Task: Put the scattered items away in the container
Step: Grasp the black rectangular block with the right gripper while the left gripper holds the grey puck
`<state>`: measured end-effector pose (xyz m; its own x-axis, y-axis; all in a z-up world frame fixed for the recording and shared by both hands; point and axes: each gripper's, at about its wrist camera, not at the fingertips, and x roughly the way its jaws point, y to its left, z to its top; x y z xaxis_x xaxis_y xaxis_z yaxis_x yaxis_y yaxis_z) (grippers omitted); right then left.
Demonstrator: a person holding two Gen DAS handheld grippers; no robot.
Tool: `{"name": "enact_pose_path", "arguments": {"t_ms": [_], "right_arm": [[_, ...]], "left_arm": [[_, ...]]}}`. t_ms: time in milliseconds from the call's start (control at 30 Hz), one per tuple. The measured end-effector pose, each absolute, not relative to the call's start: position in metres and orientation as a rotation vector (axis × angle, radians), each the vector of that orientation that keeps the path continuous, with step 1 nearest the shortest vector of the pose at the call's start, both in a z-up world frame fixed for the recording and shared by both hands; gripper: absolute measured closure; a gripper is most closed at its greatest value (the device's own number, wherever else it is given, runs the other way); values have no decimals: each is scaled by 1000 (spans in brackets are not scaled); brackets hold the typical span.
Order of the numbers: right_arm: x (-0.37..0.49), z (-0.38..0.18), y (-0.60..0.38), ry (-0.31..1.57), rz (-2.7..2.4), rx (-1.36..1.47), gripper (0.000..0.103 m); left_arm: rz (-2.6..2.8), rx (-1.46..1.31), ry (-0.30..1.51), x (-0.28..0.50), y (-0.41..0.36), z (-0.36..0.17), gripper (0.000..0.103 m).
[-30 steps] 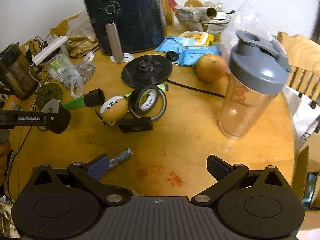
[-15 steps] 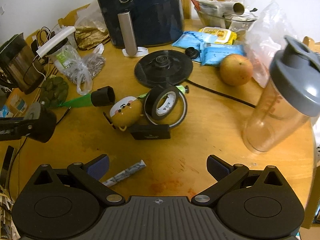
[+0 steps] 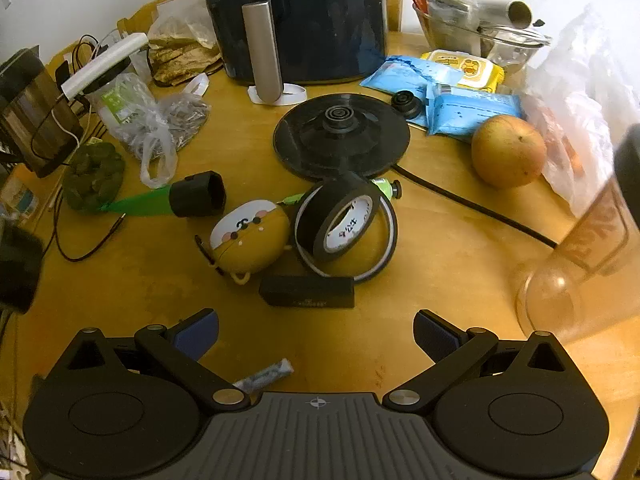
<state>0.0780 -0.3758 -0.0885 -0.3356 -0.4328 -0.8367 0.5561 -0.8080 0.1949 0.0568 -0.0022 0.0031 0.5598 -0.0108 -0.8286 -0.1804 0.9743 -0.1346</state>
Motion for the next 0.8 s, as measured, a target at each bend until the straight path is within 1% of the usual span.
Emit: {"name": "enact_pose_path", "arguments": {"t_ms": [267,533,600,733,767,800], "right_arm": [[64,-108,-395,212,-2133,1301,0],[56,-127,-405,218,-2115,1351,2],[56,-132,-408,230,-2107,1361,7],[55,-136,-411,241,-2101,1361,8],[55,-136,-411,242,-2102,1361,10],[54,-137,-412,243,-2103,1363,14]], "left_arm": [[135,-249,975,49,1,6,45],[162,-271,967,40,1,10,45],[169,-275,971,39,2,8,45],[178,-282,975,35,3,7,45],[180,-283,977,34,3,6,45],[181,-284,978,33,3,6,45]]}}
